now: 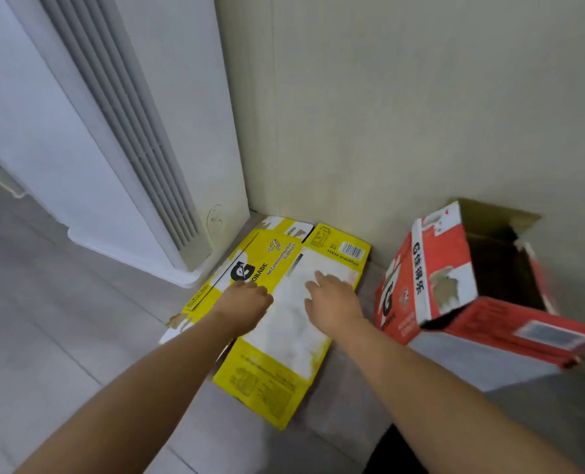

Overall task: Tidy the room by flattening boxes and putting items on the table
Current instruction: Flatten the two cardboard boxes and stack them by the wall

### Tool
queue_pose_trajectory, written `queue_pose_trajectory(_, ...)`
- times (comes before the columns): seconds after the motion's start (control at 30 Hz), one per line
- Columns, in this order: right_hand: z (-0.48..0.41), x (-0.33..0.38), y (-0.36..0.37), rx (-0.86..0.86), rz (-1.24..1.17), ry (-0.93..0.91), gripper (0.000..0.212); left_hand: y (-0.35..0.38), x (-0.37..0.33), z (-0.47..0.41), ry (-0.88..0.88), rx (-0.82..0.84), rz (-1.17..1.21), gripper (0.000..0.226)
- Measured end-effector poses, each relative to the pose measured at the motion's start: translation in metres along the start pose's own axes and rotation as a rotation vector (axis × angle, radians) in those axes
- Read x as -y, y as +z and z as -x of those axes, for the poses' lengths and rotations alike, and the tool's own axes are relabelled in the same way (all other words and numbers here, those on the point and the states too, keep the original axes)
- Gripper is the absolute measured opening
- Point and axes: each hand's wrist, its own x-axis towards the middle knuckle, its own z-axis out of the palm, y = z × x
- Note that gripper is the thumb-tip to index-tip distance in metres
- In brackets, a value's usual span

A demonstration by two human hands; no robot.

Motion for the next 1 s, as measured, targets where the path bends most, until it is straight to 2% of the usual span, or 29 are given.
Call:
queue_pose_trajectory(0.2, 0.019, -0.085, -0.128, -0.341, -0.004, 0.077, 0.03, -0.127, -0.05, -0.047, 0.006, -0.207, -0.056, 0.02)
queue_pose_trajectory(0.4, 0.106, -0.147, -0.163, -0.521, 0.034, 0.097, 0.04, -0.177, -0.122, -0.055, 0.057, -0.309, -0.012, 0.015)
queue_pose_trajectory(0.5, 0.15, -0.162, -0.151, -0.397, -0.015, 0.212, 0.057, -0.176, -0.156, -0.055, 0.078, -0.28, 0.046, 0.018)
queue_pose_trajectory(0.57, 0.168, -0.166, -0.139, -0.287, -0.034, 0.269, 0.057, -0.169, -0.172, -0.056, 0.085, -0.245, 0.064, 0.019)
queue_pose_trajectory(0.7, 0.178, -0.158, -0.136, -0.243, -0.037, 0.211, 0.041, -0.152, -0.191, -0.052, 0.114, -0.201, 0.146, 0.024)
queue_pose_trajectory(0.87, 0.176, -0.15, -0.145, -0.2, -0.047, 0.169, 0.016, -0.148, -0.193, -0.049, 0.081, -0.126, 0.24, 0.049)
queue_pose_trajectory(1.0, 0.188, -0.152, -0.147, -0.164, 0.022, 0.251, 0.016, -0.147, -0.201, -0.045, 0.07, -0.144, 0.293, 0.055)
